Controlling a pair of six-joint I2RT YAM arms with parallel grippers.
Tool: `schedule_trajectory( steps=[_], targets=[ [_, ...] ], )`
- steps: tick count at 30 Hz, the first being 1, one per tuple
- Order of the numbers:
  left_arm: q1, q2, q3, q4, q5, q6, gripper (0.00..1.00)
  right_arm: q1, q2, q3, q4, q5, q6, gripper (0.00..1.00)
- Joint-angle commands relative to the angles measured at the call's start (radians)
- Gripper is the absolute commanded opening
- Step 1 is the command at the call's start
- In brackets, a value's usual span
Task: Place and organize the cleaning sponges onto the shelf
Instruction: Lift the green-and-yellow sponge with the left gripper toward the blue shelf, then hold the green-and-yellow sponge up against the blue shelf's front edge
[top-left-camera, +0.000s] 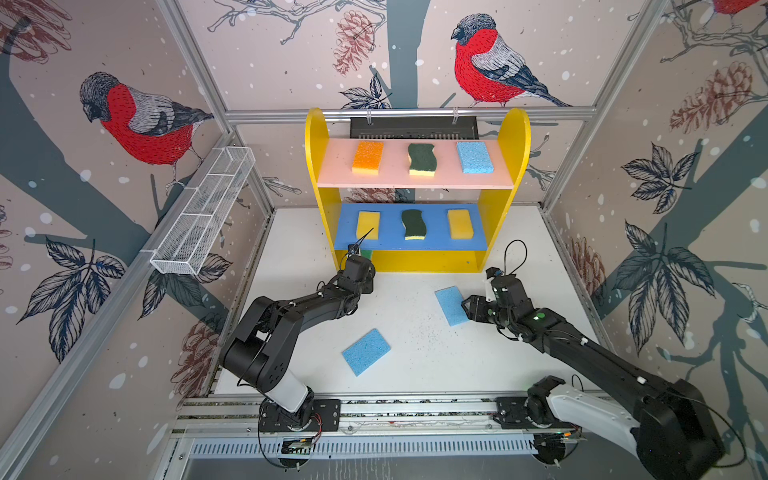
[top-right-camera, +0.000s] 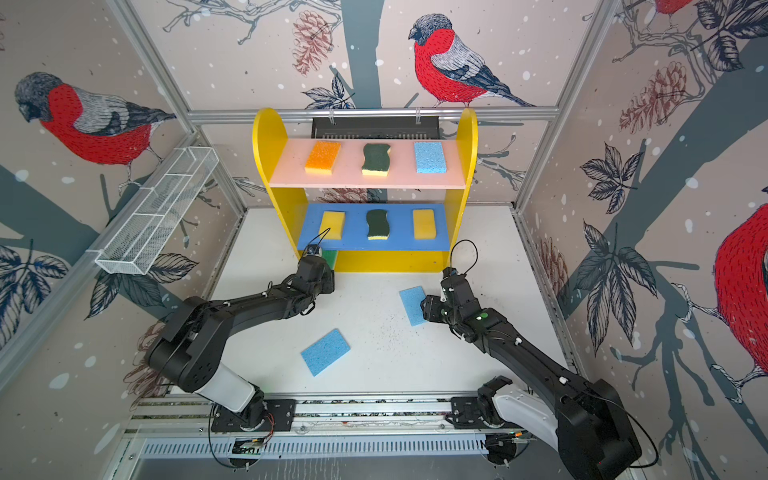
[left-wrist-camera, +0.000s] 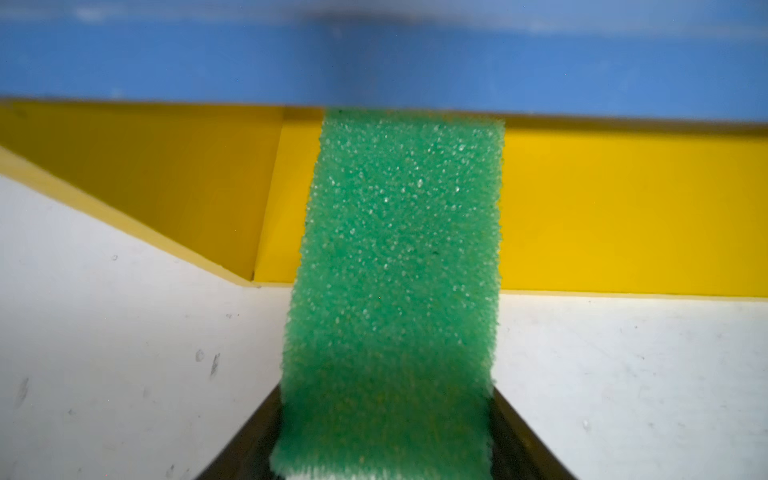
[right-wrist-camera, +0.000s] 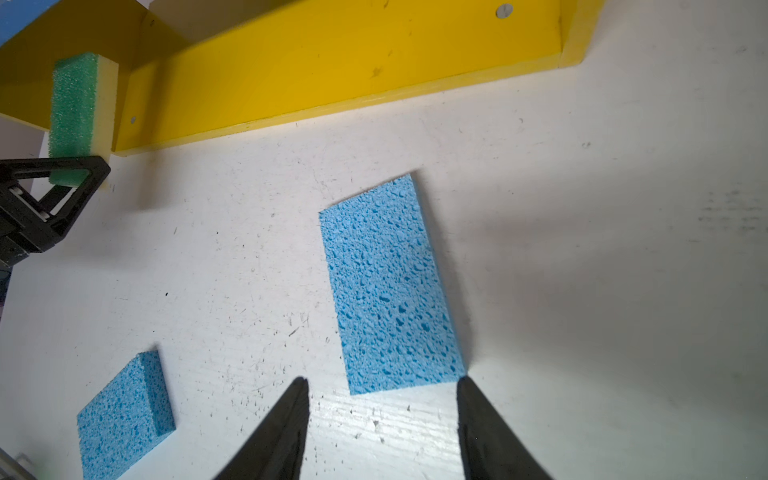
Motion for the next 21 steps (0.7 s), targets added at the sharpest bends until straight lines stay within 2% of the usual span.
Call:
schedule_trajectory(
  steps=[1,21],
  targets=[
    [0.003,0.003,0.008,0.052,-0.016,-0.008,0.65,0.003,-0.003,0.004,0.02,-0.001,-0.004,0.58],
    [0.004,0.068,0.052,0.056,-0.067,-0.005,0.65,0.001,-0.003,-0.013,0.035,0.005,-0.018,0.58]
  ],
)
